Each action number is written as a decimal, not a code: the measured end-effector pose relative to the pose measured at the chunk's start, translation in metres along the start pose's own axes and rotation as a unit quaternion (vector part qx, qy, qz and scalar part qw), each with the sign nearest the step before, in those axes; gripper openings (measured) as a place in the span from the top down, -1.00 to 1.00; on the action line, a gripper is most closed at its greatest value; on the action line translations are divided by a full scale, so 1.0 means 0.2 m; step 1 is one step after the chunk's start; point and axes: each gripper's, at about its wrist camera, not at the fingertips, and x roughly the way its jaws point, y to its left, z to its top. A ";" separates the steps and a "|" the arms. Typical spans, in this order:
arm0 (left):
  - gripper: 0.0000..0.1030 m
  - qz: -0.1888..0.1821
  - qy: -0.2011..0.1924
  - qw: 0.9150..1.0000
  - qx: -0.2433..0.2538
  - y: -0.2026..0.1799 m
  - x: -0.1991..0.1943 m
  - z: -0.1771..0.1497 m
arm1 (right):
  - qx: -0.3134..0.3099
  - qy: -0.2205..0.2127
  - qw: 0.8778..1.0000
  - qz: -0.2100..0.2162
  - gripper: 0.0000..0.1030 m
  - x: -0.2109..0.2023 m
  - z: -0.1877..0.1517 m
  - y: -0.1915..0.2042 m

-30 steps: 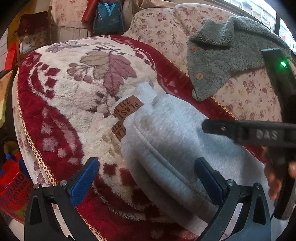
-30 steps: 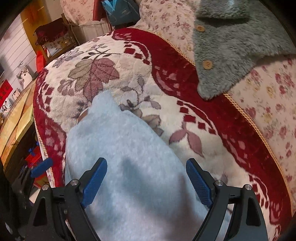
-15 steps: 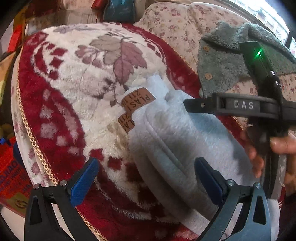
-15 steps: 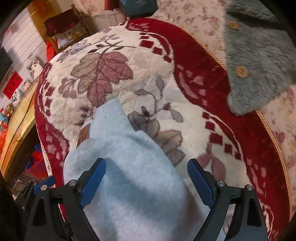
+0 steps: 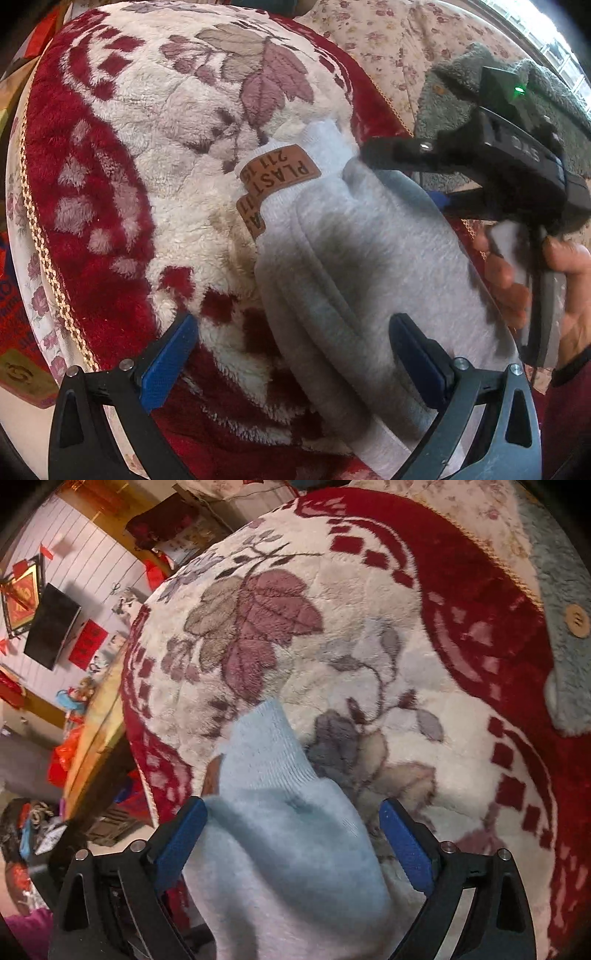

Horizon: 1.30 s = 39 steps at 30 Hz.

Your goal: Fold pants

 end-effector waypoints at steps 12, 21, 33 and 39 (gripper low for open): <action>-1.00 -0.008 -0.001 1.000 0.000 0.02 0.03 0.01 | -0.057 0.023 0.997 -0.037 -0.33 0.27 0.06 0.14; 0.46 -0.067 -0.020 0.997 0.012 -0.02 -0.03 0.01 | -0.115 -0.029 0.992 -0.050 0.36 -0.04 0.00 0.30; 0.60 -0.067 -0.160 0.974 0.145 -0.30 -0.39 -0.09 | -0.071 -0.122 0.989 -0.048 0.37 -0.56 -0.17 0.33; 0.62 -0.056 -0.191 0.964 0.178 -0.40 -0.45 -0.13 | -0.060 -0.141 0.986 -0.063 0.36 -0.71 -0.25 0.34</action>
